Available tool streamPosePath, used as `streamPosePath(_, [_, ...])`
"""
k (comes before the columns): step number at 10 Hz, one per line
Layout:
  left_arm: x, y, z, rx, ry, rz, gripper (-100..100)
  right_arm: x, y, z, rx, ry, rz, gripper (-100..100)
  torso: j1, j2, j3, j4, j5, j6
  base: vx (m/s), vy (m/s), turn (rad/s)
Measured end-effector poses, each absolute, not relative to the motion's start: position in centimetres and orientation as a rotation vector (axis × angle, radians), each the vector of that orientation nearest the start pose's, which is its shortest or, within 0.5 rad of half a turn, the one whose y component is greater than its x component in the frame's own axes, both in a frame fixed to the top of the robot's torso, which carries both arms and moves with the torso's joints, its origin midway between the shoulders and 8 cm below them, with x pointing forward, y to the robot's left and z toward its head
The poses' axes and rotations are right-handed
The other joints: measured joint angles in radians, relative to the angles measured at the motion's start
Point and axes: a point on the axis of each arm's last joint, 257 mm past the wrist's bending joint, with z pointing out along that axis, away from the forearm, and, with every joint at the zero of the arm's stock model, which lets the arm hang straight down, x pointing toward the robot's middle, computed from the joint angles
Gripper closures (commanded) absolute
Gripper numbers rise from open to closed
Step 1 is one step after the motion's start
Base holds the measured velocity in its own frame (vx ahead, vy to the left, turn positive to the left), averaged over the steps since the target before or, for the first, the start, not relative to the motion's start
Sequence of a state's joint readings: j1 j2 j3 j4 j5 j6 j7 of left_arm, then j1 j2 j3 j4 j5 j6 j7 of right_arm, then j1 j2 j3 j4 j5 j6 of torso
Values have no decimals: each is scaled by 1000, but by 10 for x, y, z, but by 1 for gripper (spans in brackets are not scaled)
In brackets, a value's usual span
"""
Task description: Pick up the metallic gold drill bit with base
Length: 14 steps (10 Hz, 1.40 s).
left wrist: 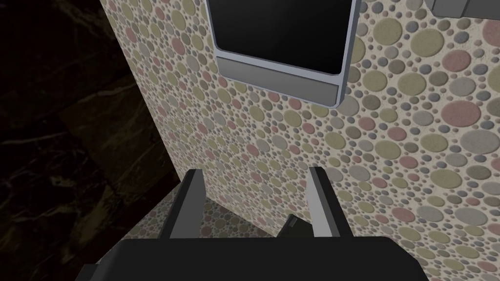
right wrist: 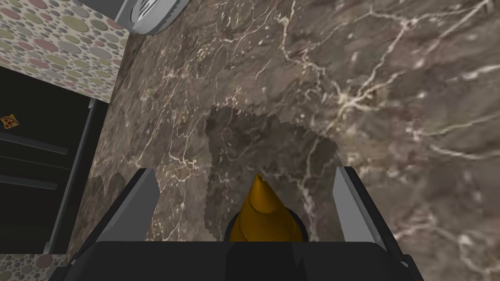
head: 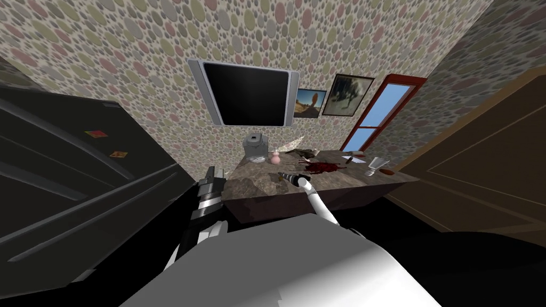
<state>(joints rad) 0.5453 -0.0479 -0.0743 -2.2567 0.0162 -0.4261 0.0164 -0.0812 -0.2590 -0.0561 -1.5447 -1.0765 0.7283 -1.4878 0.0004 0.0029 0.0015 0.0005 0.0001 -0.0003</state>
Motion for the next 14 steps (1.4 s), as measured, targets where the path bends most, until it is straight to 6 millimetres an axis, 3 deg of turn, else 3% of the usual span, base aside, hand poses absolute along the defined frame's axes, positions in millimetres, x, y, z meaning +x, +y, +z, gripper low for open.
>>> streamPosePath(3, [359,268,-15,-830,651,-1352,0,528,-198,-302,-2149,371,-1113,-100,0,0,0,0,0,0,-29,5,71])
streamPosePath(4, [359,268,-15,-830,651,-1352,0,529,-199,-303,-2149,372,-1114,100,0,-1,0,0,0,1,0,0,0])
streamPosePath(8, [359,268,-15,-830,651,-1352,0,529,-198,-302,-2148,372,-1114,100,0,-2,-1,0,0,1,0,0,0])
streamPosePath(9, [359,268,-15,-830,651,-1352,0,529,-198,-302,-2148,372,-1114,0,0,-2,-1,0,0,1,0,0,0])
streamPosePath(10, [359,268,-15,-830,651,-1352,0,529,-198,-302,-2148,372,-1114,100,-1,-2,-1,0,0,1,24,1,-139])
streamPosePath(14, [359,268,-15,-830,651,-1352,0,509,-187,-298,-2149,331,-1096,100,-1,-4,-2,-1,0,1,43,-6,-94])
